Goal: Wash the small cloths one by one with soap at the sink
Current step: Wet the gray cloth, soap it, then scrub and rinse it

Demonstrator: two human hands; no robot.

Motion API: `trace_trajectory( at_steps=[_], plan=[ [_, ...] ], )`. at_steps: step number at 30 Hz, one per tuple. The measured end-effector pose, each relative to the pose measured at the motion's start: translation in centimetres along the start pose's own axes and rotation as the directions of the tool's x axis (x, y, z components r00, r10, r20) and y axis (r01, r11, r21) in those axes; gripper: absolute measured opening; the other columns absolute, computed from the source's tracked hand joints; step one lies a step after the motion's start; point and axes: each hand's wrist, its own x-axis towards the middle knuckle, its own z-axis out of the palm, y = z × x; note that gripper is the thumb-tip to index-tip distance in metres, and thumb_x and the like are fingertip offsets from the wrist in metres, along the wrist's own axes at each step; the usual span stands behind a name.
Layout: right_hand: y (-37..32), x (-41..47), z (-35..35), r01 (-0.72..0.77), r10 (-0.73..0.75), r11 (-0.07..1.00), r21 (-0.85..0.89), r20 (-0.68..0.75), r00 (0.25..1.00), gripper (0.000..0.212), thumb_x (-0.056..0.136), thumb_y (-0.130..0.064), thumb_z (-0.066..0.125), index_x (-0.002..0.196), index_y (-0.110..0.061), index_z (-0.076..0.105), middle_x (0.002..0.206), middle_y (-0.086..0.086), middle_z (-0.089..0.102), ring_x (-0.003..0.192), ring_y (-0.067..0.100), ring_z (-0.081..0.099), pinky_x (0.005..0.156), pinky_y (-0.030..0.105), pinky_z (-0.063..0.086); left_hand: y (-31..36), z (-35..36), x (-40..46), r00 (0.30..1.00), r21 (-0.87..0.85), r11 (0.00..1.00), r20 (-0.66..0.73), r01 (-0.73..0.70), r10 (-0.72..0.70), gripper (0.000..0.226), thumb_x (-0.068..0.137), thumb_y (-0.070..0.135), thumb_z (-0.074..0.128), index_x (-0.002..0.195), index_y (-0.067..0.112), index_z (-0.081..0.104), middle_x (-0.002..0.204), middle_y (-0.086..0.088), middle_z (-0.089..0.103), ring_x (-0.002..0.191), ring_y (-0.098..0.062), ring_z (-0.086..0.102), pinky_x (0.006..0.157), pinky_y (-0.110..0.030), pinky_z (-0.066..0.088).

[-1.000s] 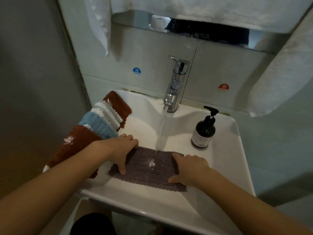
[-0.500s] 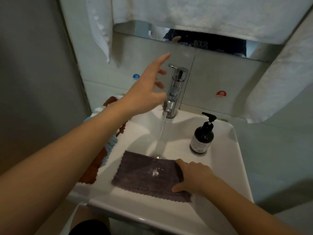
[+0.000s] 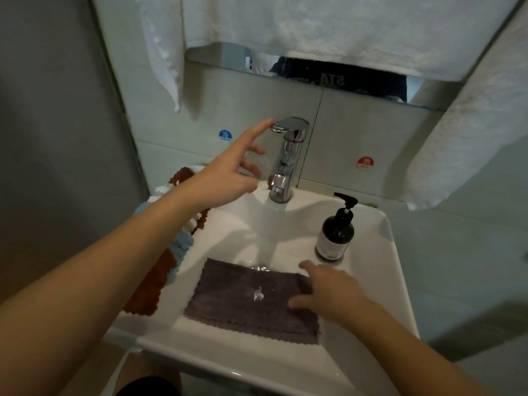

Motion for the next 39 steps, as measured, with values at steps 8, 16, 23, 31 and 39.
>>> trace_trajectory(
  at_steps=[8,16,23,31,39],
  plan=[
    [2.5,1.2,-1.9,0.159,0.092,0.961,0.225,-0.806,0.584,0.095,0.064,-0.014,0.088,0.140,-0.020,0.031,0.139,0.020,0.033,0.126,0.039,0.038,0.105,0.048,0.038,-8.9,2.6,-5.4,0.876,0.382,0.909,0.366,0.166,-0.314,0.053,0.074,0.022,0.071,0.120,0.040,0.051,0.112,0.007,0.053,0.099,-0.014,0.058,0.080,-0.026,0.051],
    [3.4,4.6,-2.7,0.180,0.191,0.827,0.532,-0.567,0.801,0.117,0.075,-0.015,0.083,0.154,-0.039,0.000,0.151,0.004,0.039,0.133,0.027,0.044,0.106,0.042,0.041,-11.3,3.9,-6.9,0.747,0.572,0.810,0.480,0.131,-0.460,0.069,0.067,0.032,0.086,0.128,0.034,0.055,0.118,0.004,0.049,0.112,-0.016,0.048,0.097,-0.035,0.045],
    [2.9,3.2,-3.3,0.242,-0.057,0.891,0.383,-0.436,0.898,0.120,0.082,-0.023,0.076,0.139,-0.057,-0.025,0.123,0.003,0.059,0.095,0.020,0.057,0.083,0.030,0.045,-11.0,4.3,-7.1,0.756,0.684,0.729,0.486,-0.017,-0.438,0.088,0.065,0.042,0.086,0.140,0.035,0.041,0.124,0.004,0.042,0.117,-0.017,0.038,0.099,-0.041,0.043],
    [1.5,-2.4,-1.2,0.376,-0.331,0.883,0.281,-0.196,0.923,0.114,0.081,-0.027,0.070,0.134,-0.064,-0.023,0.098,-0.017,0.047,0.078,-0.004,0.049,0.066,0.011,0.037,-11.4,4.4,-6.9,0.772,0.704,0.710,0.465,-0.026,-0.433,0.087,0.067,0.044,0.085,0.141,0.037,0.040,0.124,0.004,0.041,0.118,-0.018,0.039,0.098,-0.040,0.043],
    [-1.1,-2.3,-1.2,0.388,-0.366,0.898,0.207,-0.136,0.921,0.098,0.076,-0.031,0.069,0.142,-0.057,0.001,0.112,-0.016,0.044,0.083,0.011,0.051,0.074,0.020,0.040,-11.3,4.4,-7.1,0.773,0.707,0.707,0.460,-0.022,-0.436,0.088,0.067,0.044,0.085,0.141,0.036,0.040,0.125,0.004,0.041,0.119,-0.019,0.038,0.099,-0.041,0.043]
  ],
)
